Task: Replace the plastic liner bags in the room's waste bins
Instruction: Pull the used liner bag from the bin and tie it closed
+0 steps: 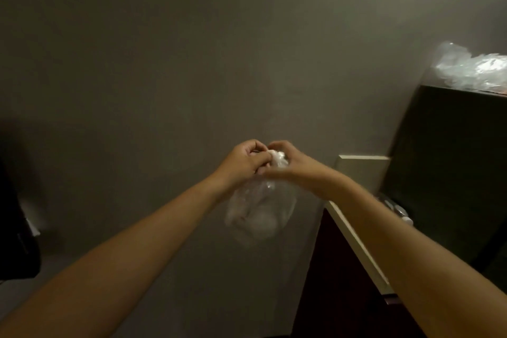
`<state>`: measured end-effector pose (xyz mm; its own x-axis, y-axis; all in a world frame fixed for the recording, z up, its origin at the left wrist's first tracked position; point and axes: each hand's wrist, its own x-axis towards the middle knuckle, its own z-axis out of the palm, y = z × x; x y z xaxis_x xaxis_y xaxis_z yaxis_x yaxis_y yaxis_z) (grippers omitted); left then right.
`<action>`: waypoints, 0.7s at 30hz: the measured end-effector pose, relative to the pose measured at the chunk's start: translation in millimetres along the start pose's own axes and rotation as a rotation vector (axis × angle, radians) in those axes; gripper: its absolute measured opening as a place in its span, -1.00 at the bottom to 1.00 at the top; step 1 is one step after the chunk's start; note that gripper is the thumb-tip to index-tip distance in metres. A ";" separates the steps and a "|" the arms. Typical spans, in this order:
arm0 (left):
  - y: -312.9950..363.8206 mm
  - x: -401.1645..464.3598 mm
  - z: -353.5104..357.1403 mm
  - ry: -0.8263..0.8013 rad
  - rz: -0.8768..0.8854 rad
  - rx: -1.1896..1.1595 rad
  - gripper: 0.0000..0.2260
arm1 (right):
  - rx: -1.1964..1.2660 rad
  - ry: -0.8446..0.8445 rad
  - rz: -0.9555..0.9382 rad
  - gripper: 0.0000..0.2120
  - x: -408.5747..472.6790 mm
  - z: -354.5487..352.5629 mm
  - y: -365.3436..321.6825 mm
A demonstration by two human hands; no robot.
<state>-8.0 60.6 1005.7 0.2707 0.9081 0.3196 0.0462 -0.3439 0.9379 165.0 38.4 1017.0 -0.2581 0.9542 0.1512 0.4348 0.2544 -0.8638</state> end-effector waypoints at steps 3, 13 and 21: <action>1.2 6.8 6.4 0.028 0.039 0.083 -0.90 | -0.021 0.152 0.044 -0.43 -3.1 18.3 21.3; -6.7 8.8 46.4 0.067 -0.070 -0.176 -0.86 | -0.113 0.226 0.105 -0.49 -38.2 -15.0 45.5; -3.8 14.0 122.4 -0.005 -0.053 -0.213 -0.84 | -0.184 0.287 0.181 -0.62 -95.6 -67.7 61.6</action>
<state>113.2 45.4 990.0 0.2785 0.9221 0.2687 -0.1436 -0.2367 0.9609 274.9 -26.4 981.9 0.0776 0.9848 0.1552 0.6056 0.0771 -0.7920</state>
